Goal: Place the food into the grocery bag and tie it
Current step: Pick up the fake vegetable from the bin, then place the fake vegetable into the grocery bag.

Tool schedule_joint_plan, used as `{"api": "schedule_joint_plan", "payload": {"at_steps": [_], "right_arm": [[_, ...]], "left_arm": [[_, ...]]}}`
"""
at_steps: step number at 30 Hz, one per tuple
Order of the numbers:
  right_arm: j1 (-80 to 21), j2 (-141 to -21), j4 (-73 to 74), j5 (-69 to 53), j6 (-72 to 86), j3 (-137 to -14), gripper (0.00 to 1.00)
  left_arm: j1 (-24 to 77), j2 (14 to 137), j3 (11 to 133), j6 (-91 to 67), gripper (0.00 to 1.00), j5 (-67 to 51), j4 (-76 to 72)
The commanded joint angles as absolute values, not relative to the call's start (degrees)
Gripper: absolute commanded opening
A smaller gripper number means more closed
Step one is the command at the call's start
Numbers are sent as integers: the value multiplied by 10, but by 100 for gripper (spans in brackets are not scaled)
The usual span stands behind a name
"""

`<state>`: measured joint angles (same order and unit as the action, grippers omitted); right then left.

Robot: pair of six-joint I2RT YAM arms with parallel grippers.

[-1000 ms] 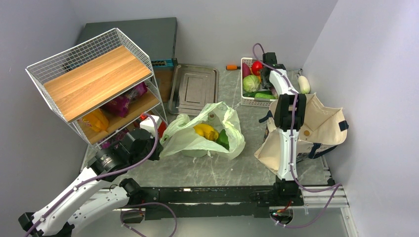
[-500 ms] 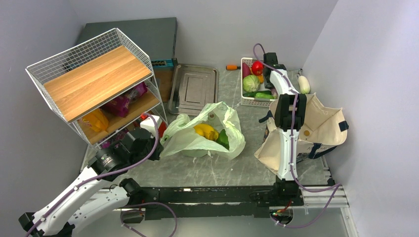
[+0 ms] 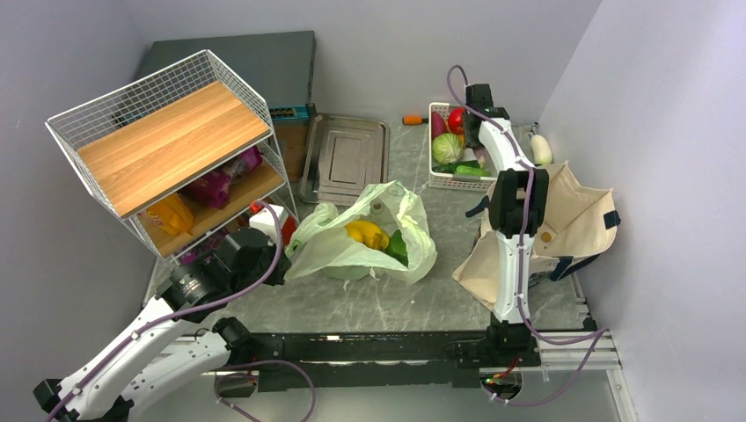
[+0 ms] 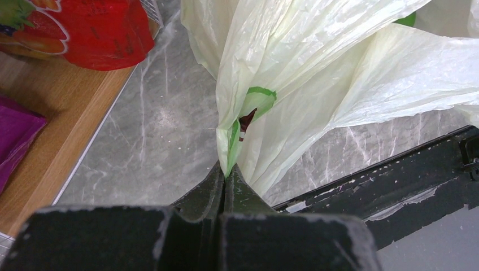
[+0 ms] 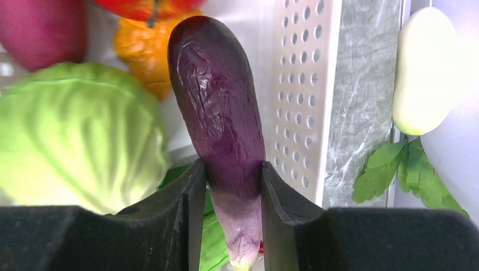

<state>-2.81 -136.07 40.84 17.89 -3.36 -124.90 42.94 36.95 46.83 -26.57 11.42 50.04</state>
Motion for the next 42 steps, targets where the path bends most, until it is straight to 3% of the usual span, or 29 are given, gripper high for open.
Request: {"api": "schedule_joint_plan", "payload": {"at_steps": [1, 15, 26, 34, 42], "right_arm": [[-44, -1296, 392, 164, -24, -1250, 0], [-67, -1201, 378, 138, -2, -1209, 0], [-119, -1056, 343, 59, 21, -1145, 0], [-156, -916, 272, -52, 37, -1050, 0], [-189, -780, 185, -248, 39, -944, 0]], "left_arm": [[427, 363, 467, -257, 0, 107, 476], [425, 359, 468, -256, 0, 105, 476], [425, 354, 467, -259, 0, 109, 476], [426, 350, 467, -260, 0, 109, 477], [425, 340, 465, -261, 0, 107, 474]]}}
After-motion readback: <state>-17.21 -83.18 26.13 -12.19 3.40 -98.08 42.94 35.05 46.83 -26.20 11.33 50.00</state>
